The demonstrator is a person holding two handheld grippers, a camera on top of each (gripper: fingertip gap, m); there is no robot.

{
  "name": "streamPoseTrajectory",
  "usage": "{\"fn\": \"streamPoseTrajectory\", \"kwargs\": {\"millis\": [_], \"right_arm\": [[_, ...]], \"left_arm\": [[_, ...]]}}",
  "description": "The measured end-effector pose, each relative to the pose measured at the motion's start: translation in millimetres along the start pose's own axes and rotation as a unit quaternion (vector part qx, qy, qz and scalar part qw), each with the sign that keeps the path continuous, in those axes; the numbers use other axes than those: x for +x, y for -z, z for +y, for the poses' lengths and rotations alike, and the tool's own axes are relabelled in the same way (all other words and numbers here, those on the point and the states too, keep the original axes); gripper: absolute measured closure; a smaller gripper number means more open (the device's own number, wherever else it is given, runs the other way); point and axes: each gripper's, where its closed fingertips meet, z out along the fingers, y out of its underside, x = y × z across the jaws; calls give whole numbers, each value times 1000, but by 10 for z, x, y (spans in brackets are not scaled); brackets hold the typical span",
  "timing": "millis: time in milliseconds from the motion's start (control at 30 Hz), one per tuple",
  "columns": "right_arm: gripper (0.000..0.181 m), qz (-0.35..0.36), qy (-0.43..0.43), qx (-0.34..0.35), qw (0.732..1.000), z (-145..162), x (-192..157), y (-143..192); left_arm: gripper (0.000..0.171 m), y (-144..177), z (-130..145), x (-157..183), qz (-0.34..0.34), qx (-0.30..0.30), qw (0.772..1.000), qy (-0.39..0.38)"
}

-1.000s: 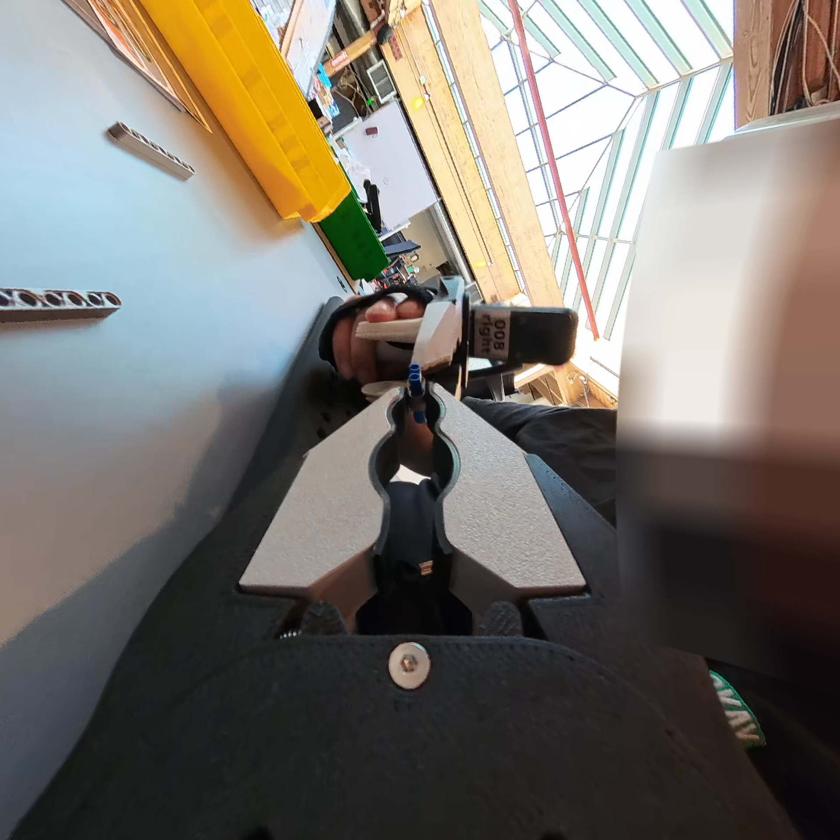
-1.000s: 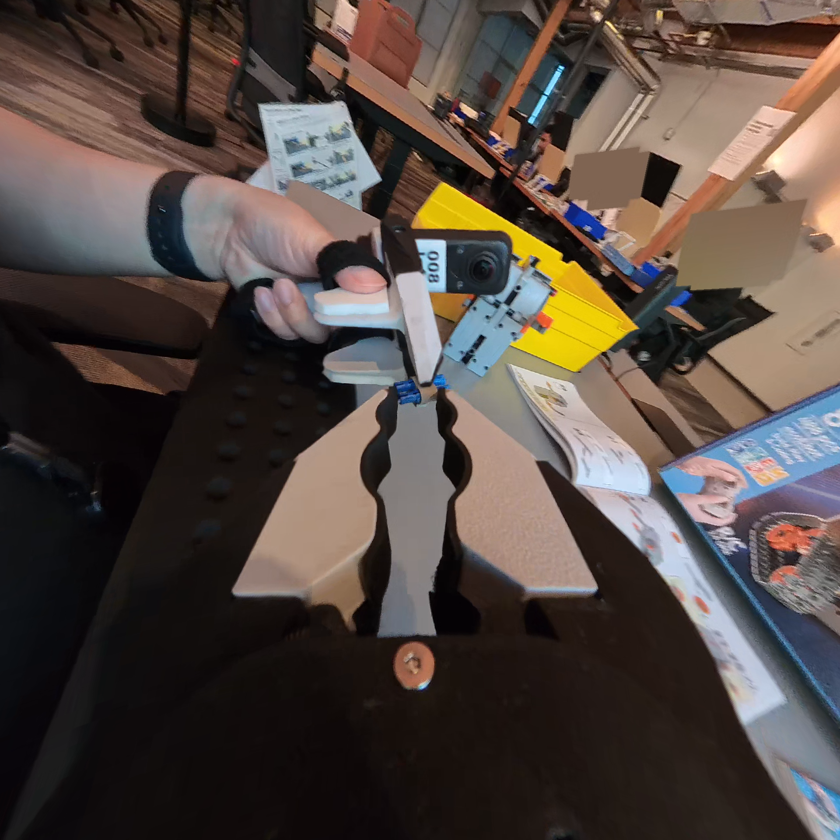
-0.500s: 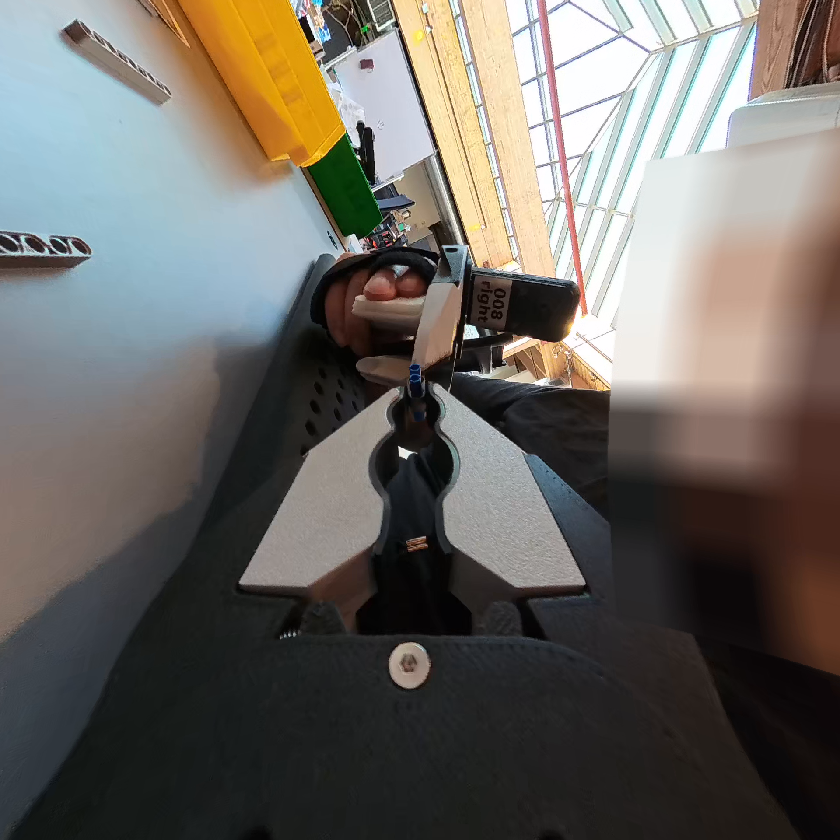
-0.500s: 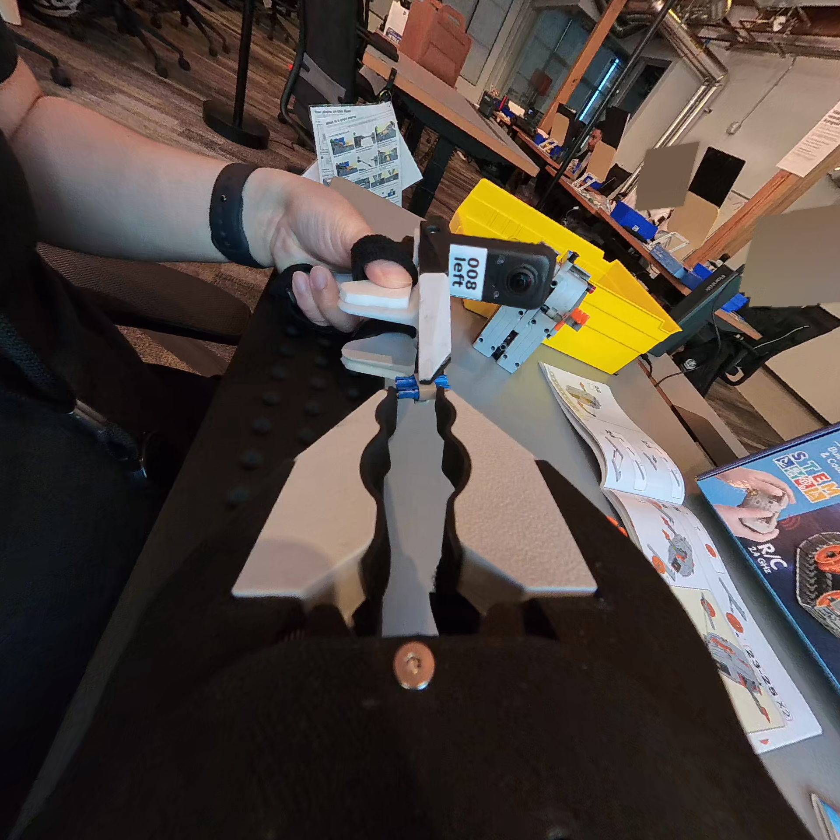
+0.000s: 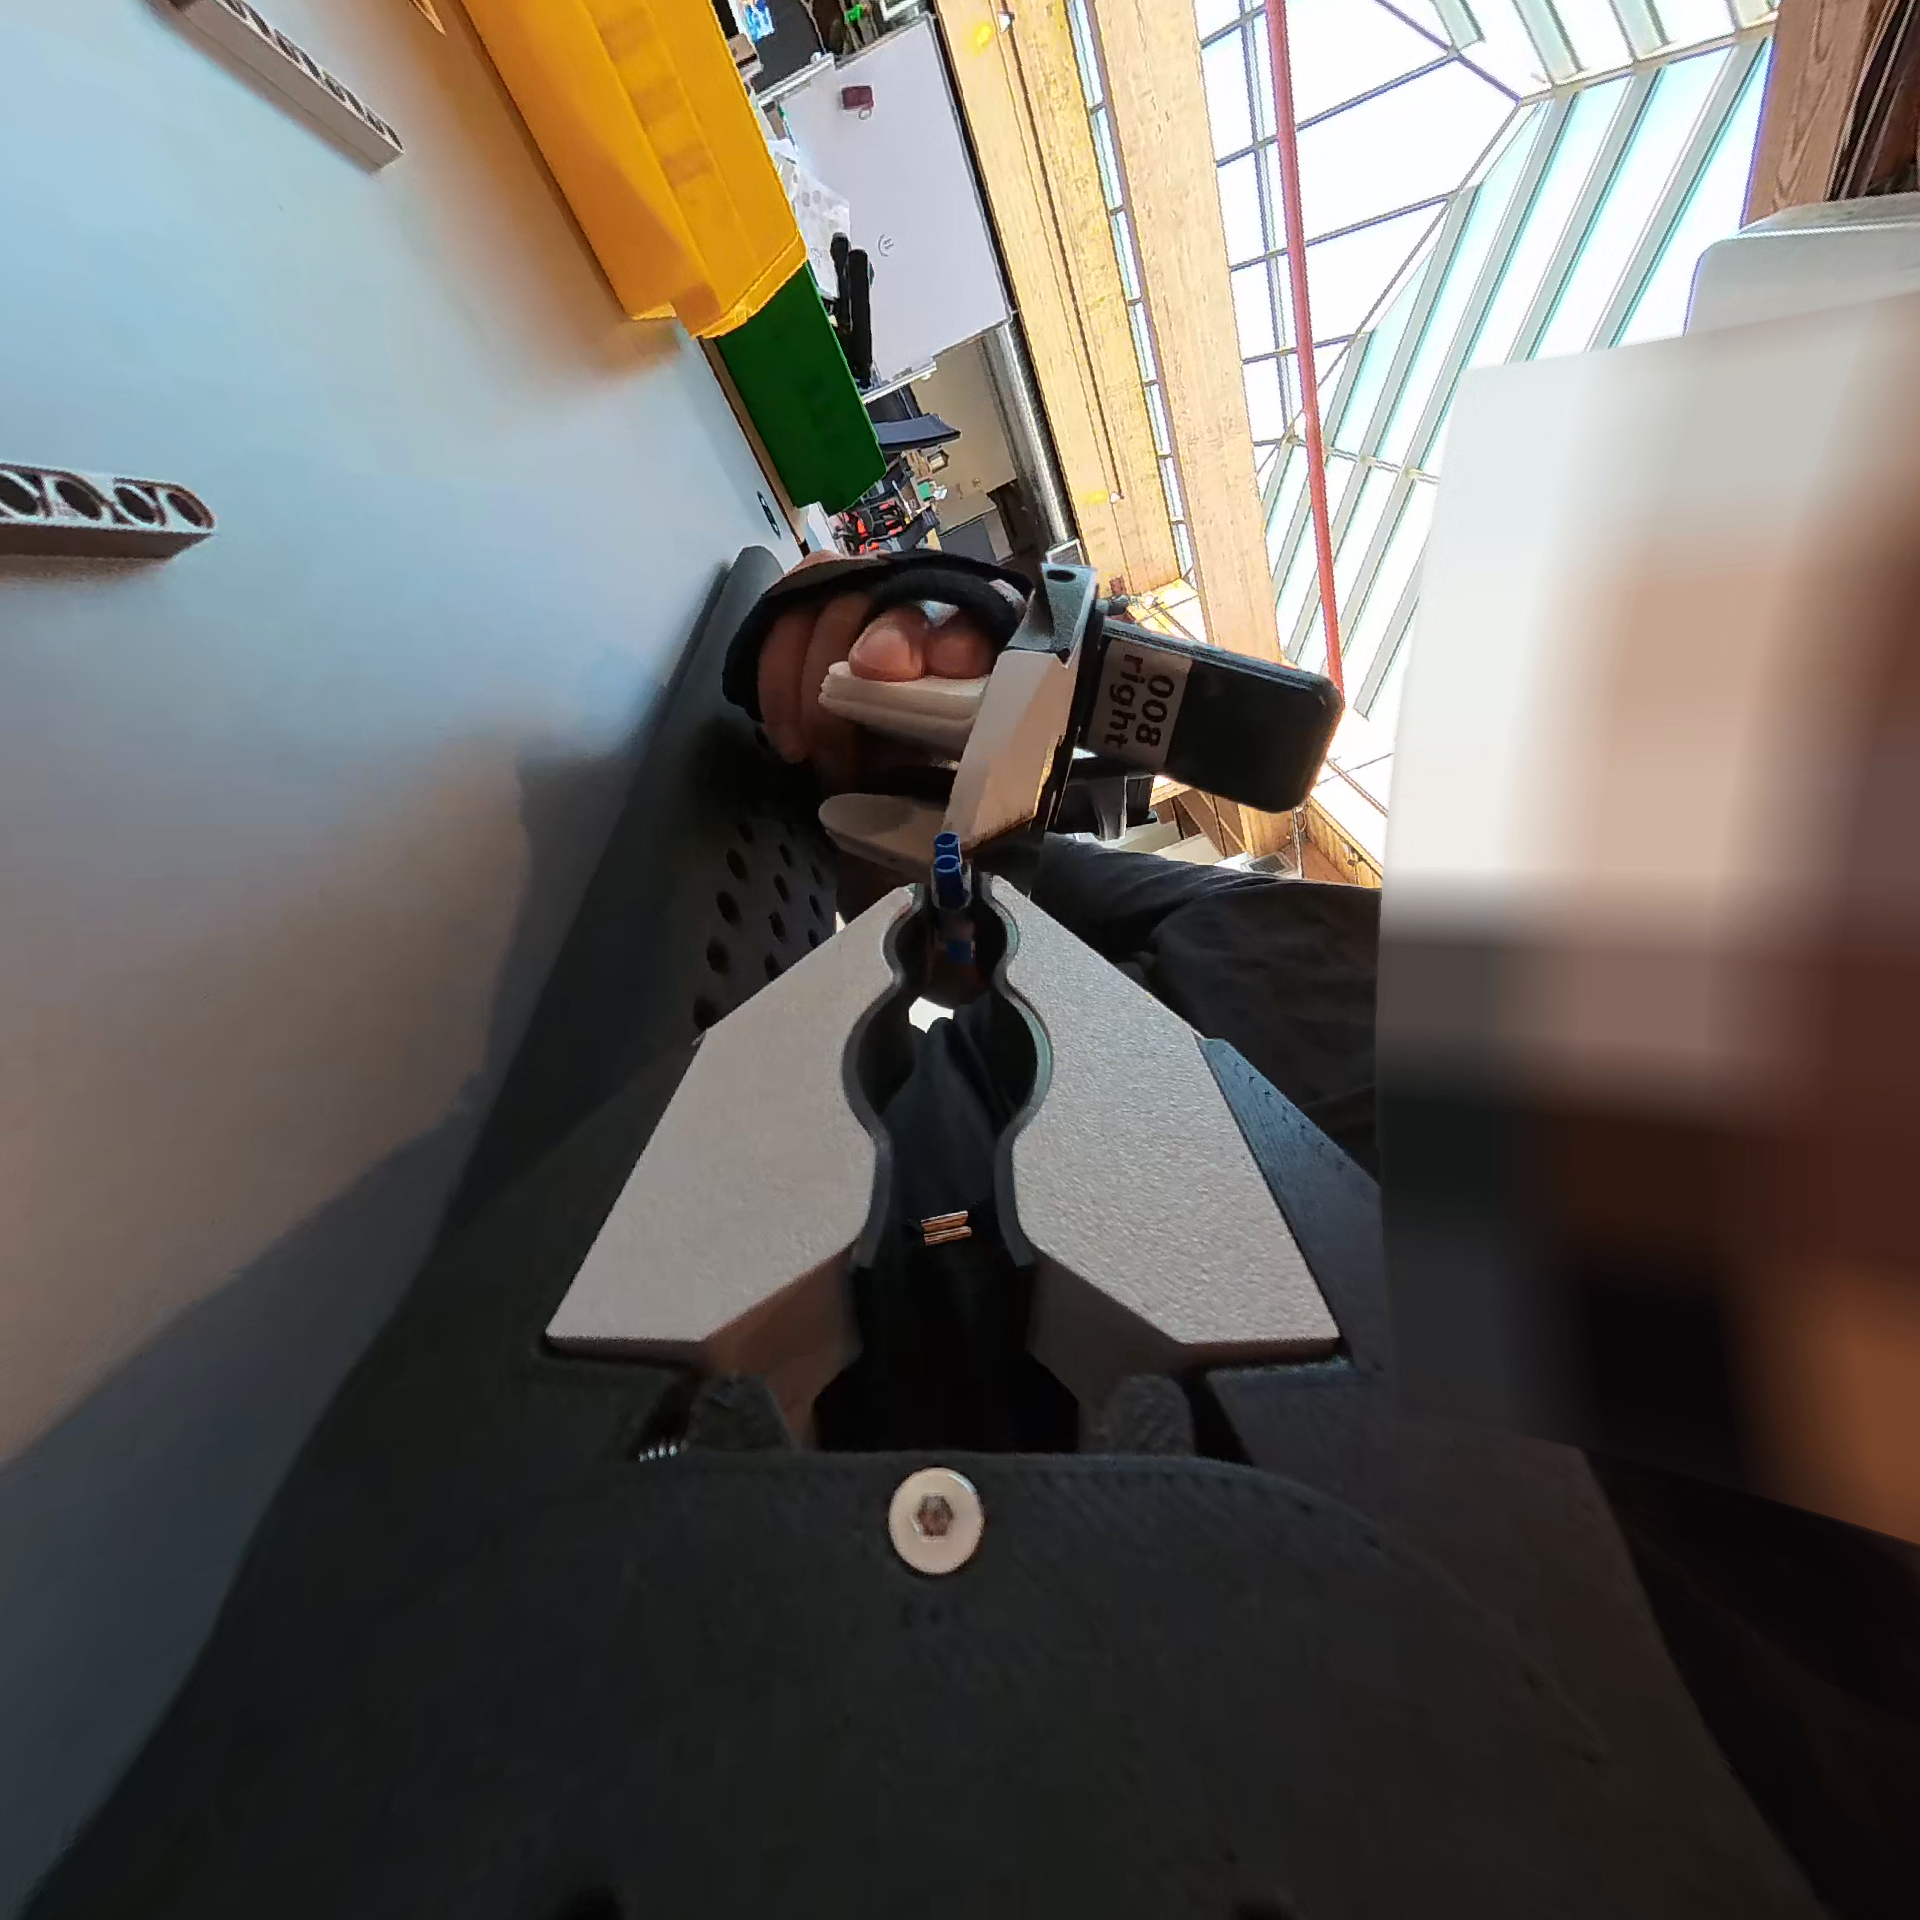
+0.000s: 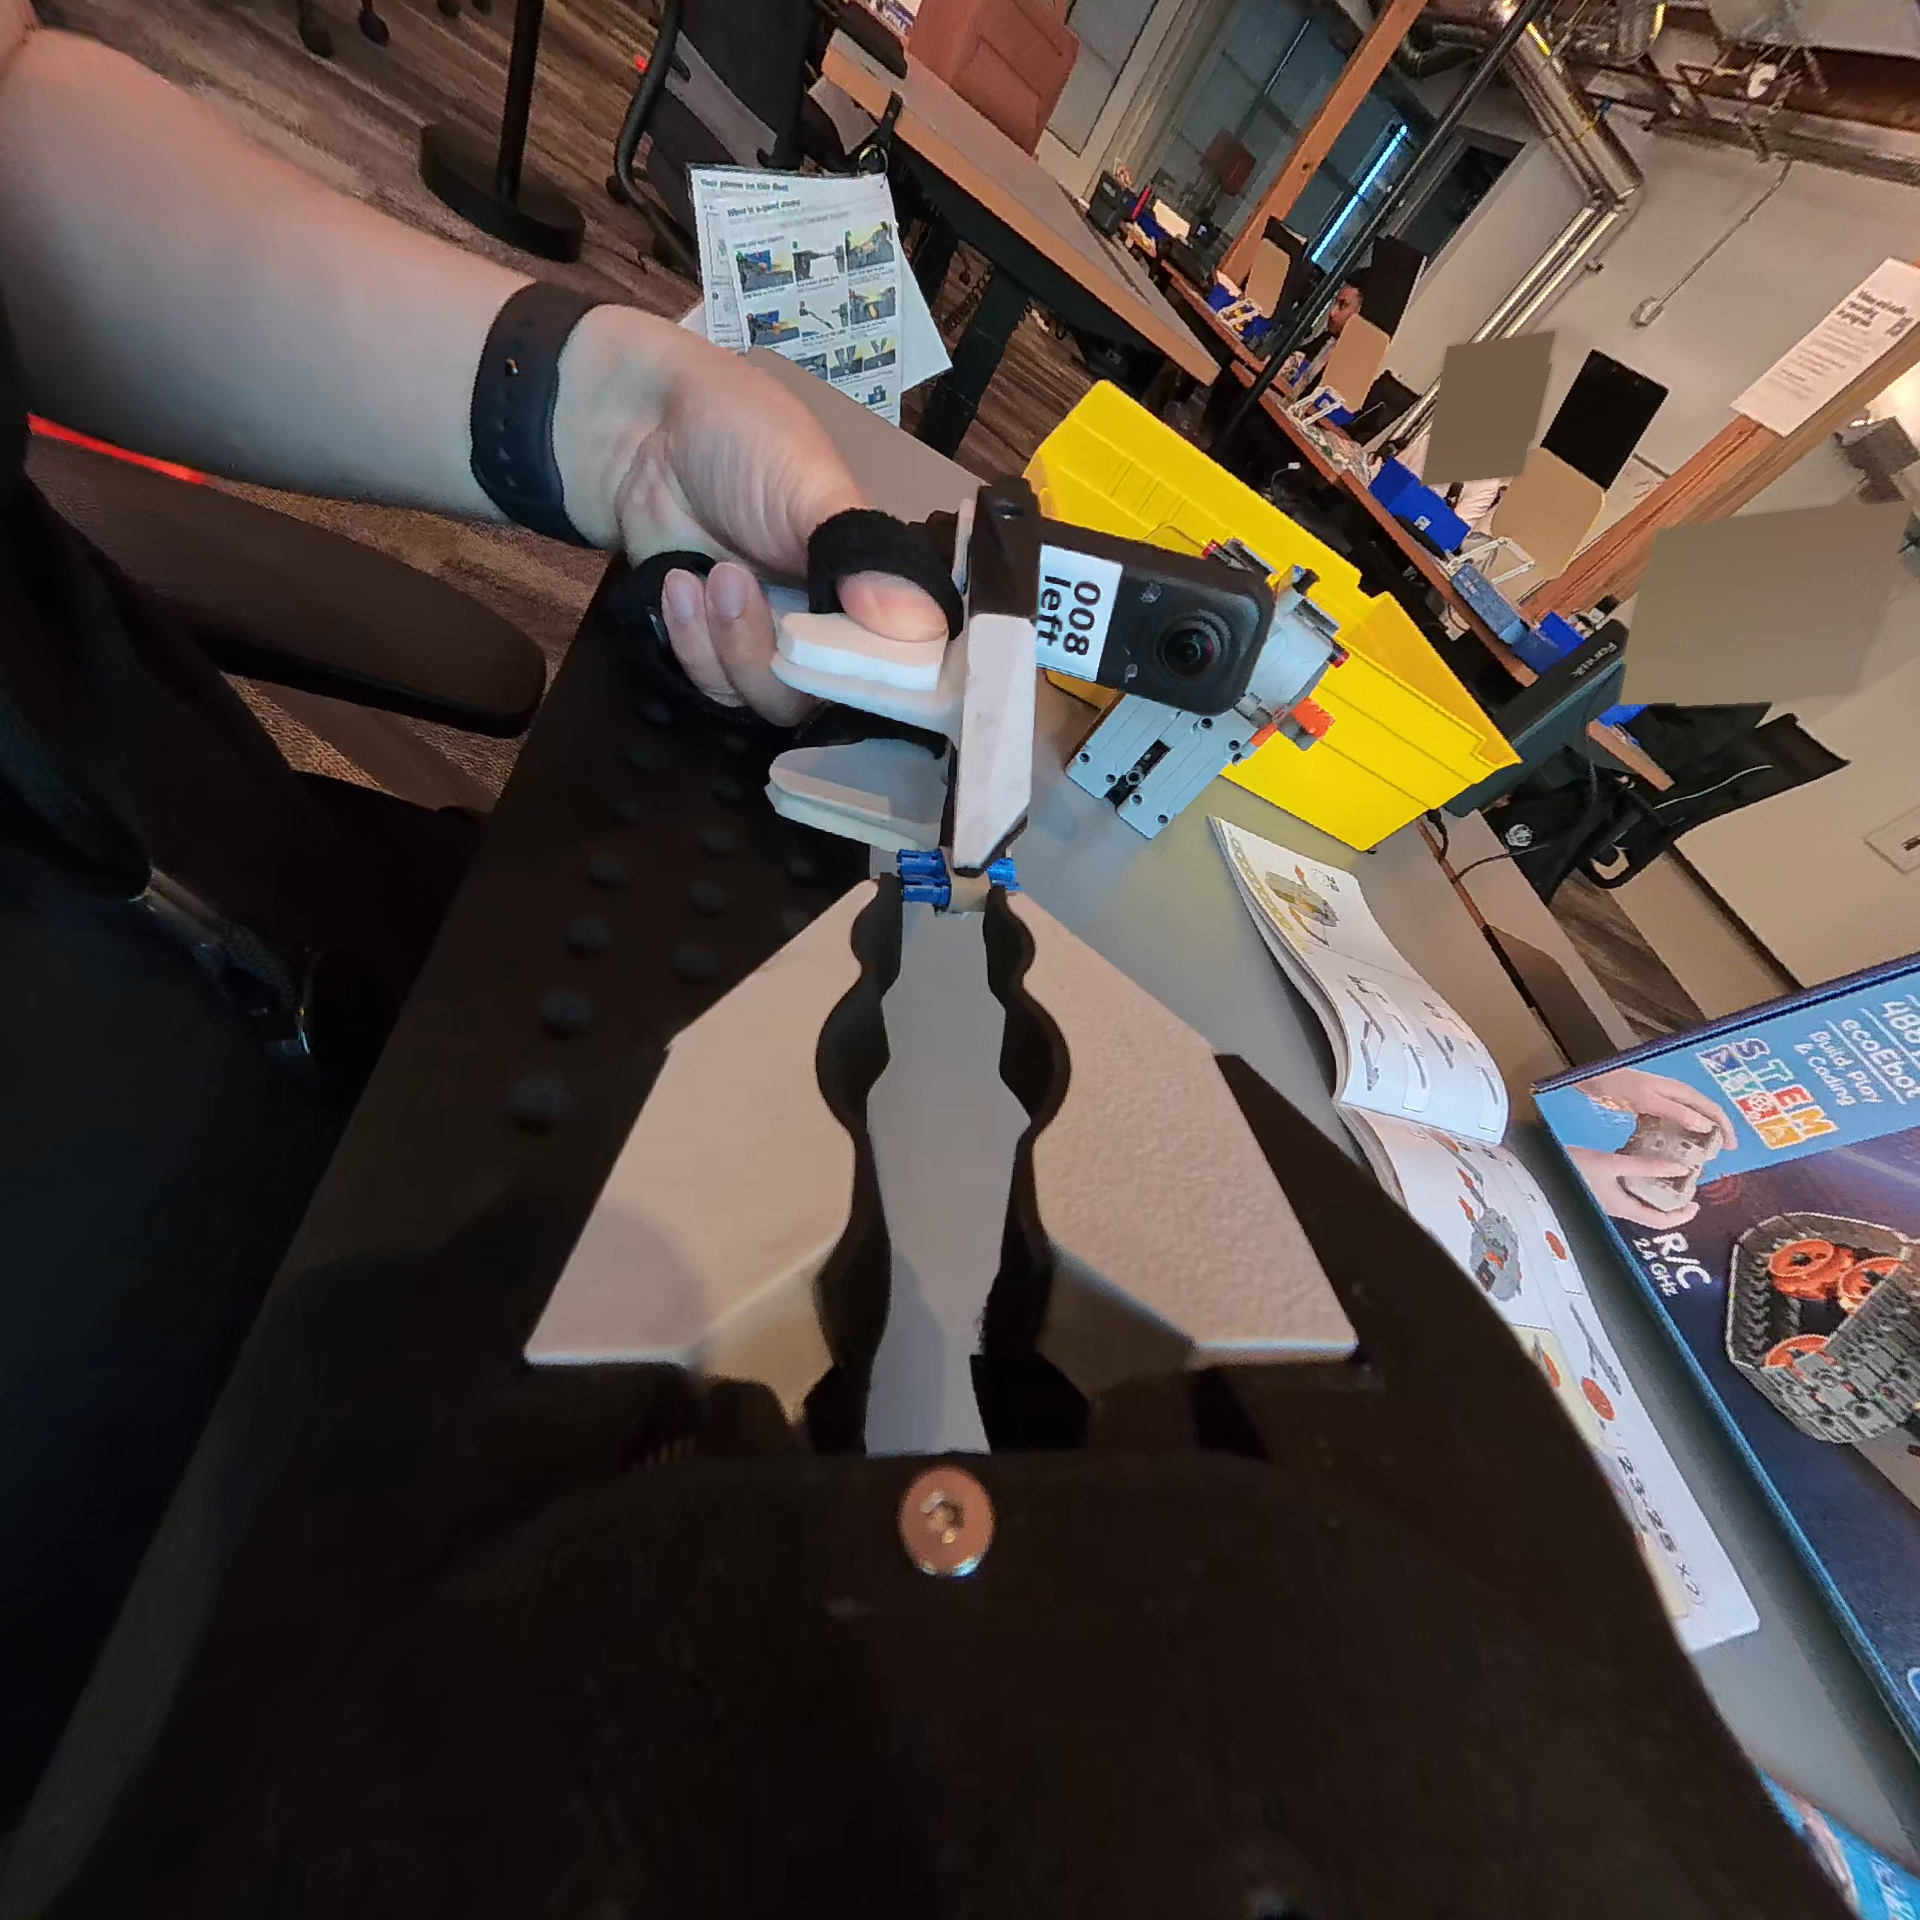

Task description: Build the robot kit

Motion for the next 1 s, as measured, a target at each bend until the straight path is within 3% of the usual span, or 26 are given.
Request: {"fn": "streamPoseTrajectory", "kwargs": {"millis": [1000], "right_arm": [[168,7,8,-39,999,191,-59,-15]], "left_arm": [[165,-22,38,-197,-63,-7,998,5]]}}
